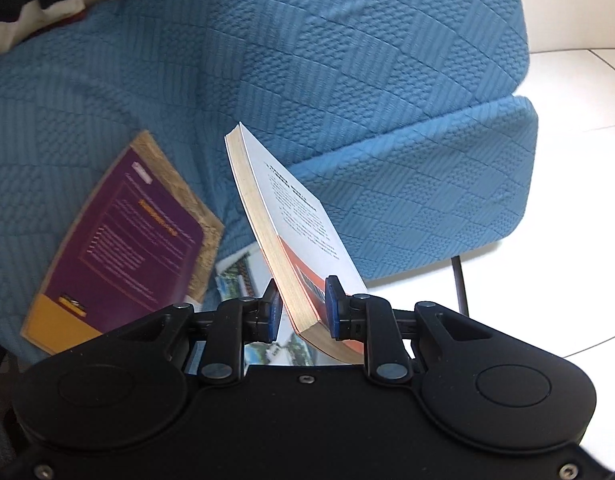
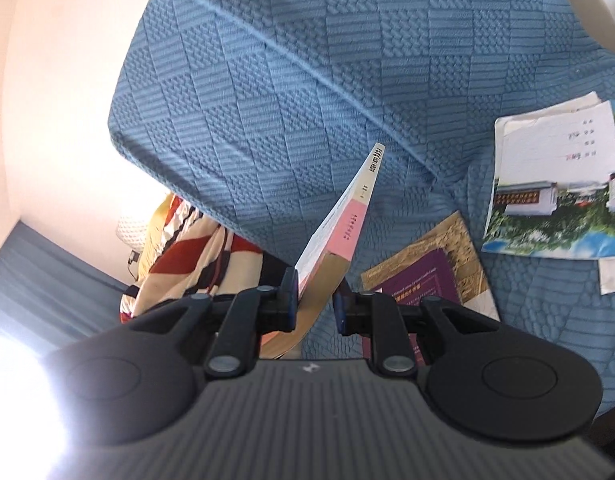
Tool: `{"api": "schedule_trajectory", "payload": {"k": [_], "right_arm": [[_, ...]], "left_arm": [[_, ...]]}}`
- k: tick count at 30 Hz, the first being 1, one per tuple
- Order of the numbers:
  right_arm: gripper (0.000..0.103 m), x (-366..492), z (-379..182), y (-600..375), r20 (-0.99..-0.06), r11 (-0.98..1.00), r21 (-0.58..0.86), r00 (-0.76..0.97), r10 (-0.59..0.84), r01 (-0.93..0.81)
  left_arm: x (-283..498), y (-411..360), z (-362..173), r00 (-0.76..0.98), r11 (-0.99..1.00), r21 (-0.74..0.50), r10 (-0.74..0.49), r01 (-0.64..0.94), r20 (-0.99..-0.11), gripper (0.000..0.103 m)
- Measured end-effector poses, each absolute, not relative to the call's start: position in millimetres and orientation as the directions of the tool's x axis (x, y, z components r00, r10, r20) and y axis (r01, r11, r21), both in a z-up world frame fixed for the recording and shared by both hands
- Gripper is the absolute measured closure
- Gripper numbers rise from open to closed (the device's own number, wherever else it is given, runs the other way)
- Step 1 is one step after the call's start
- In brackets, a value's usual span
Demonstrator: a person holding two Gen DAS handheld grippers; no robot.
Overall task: Organize objects
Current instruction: 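Carry the white paperback over the purple paperback, then lower the white paperback flat onto the purple paperback and open the left gripper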
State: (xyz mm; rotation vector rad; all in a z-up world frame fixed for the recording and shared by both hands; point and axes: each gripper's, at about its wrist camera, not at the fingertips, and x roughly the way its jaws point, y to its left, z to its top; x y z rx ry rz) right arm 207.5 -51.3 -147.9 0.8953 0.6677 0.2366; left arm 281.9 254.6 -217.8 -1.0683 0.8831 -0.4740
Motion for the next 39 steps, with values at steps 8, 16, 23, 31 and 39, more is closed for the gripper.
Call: {"api": "schedule_trajectory", "payload": {"k": [8,16,23,31,39], "right_arm": [[0.082,212,-179,-28,-0.495,0.637,0.761,0.744,0.449,0.122],[0.082,211,-203,-11,-0.547,0.663,0.732,0.716,0.434,0.157],[0.082,204,-220,-5,-0.565,0.659,0.729,0.704,0.430,0.183],[0.080,198,-240,0,-0.596,0.655,0.724,0.676,0.433,0.218],[0.065,195,-270,4,-0.667,0.641,0.708,0.579,0.469,0.297]], "left_arm": [[284,275,-257,0.556,0.451,-0.882,-0.702,-0.136,-0.445,0.082],[284,285,-282,0.536,0.475,-0.859,-0.683,-0.192,-0.497,0.083],[279,289,-290,0.526,0.503,-0.837,-0.663,-0.214,-0.533,0.085],[275,286,-301,0.496,0.558,-0.791,-0.628,-0.251,-0.600,0.084],[275,281,-316,0.447,0.619,-0.729,-0.585,-0.292,-0.677,0.081]]}}
